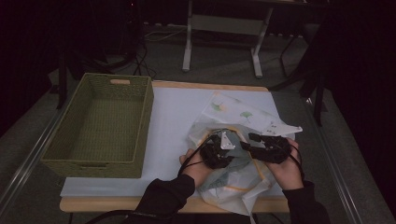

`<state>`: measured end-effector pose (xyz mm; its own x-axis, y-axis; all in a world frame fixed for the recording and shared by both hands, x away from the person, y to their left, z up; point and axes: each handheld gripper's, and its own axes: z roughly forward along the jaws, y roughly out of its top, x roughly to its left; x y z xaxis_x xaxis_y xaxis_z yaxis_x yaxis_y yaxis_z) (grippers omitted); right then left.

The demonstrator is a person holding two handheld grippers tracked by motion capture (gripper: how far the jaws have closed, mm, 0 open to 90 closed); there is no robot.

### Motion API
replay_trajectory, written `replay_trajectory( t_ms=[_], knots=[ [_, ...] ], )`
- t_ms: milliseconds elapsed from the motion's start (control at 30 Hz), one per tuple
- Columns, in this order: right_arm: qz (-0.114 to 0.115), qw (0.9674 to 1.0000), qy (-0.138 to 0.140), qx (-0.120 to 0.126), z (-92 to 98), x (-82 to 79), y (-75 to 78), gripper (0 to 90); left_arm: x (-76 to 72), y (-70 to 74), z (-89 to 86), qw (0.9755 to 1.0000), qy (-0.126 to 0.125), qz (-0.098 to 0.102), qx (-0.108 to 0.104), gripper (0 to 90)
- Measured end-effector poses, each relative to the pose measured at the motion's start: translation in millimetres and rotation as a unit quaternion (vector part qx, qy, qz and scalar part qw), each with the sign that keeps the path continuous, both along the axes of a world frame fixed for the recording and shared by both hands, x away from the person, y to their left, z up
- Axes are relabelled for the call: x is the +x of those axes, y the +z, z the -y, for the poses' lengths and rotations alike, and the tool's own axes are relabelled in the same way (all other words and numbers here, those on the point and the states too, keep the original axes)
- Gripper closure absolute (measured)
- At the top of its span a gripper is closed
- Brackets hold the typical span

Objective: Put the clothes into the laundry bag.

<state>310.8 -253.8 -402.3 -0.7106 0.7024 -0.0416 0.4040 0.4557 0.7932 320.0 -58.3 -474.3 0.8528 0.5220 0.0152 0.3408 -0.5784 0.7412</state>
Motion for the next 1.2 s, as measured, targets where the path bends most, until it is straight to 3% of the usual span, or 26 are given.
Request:
replay_trajectory(
  t_ms=[67,100,200,267,300,433,500,633,800,867,967,1000,1100,1200],
  knots=[
    [-0.005,1.0000,-0.004,0.002,-1.0,4.5,-1.8,52.0,-0.9,0.0,0.1,1.0000,-0.003,0.001,0.001,69.7],
    [-0.016,0.9997,-0.015,0.007,-3.7,16.2,-5.0,55.1,-3.0,-0.4,1.0,1.0000,-0.008,0.001,0.002,69.7],
    [-0.027,0.9995,-0.012,0.008,-5.4,20.5,-5.1,62.3,-5.0,-1.1,2.0,0.9998,-0.017,0.003,0.003,69.7],
    [-0.038,0.9992,-0.010,0.000,-7.6,23.0,-5.3,76.3,-5.7,-1.4,3.2,0.9998,-0.021,0.005,0.006,69.7],
    [-0.052,0.9986,-0.001,-0.006,-9.2,23.8,-5.4,88.1,-5.8,-1.3,3.3,0.9997,-0.021,0.005,0.007,69.7],
    [-0.046,0.9988,0.016,-0.005,-10.8,19.5,-1.9,89.2,-5.7,-1.2,4.2,0.9998,-0.018,0.004,0.005,69.7],
    [-0.039,0.9984,0.040,0.009,-13.6,10.8,5.5,89.3,-4.2,0.5,4.8,0.9999,-0.004,0.010,0.000,69.8],
    [-0.027,0.9974,0.062,0.022,-18.9,-1.7,15.1,89.3,0.3,6.2,2.6,0.9990,0.034,0.022,-0.020,70.0],
    [-0.024,0.9941,0.093,0.050,-20.2,-13.9,23.9,89.3,3.7,7.4,-0.9,0.9939,0.084,0.065,-0.032,69.9],
    [-0.022,0.9943,0.093,0.046,-19.9,-16.1,24.0,89.2,10.2,3.5,-2.4,0.9941,0.093,0.051,-0.022,69.0],
    [-0.036,0.9948,0.086,0.040,-18.5,-13.2,15.2,89.2,23.7,-11.3,-5.9,0.9952,0.098,-0.006,-0.007,62.7],
    [-0.041,0.9949,0.084,0.037,-18.0,-12.1,11.4,89.2,25.7,-15.1,-7.8,0.9954,0.095,-0.012,-0.005,60.3],
    [-0.051,0.9949,0.080,0.032,-16.8,-9.9,2.5,89.2,25.4,-14.6,-11.3,0.9963,0.084,-0.015,-0.009,52.1],
    [-0.053,0.9952,0.077,0.030,-15.7,-9.0,-0.2,89.2,17.2,-7.0,-11.1,0.9975,0.070,0.005,-0.001,43.8]
  ],
)
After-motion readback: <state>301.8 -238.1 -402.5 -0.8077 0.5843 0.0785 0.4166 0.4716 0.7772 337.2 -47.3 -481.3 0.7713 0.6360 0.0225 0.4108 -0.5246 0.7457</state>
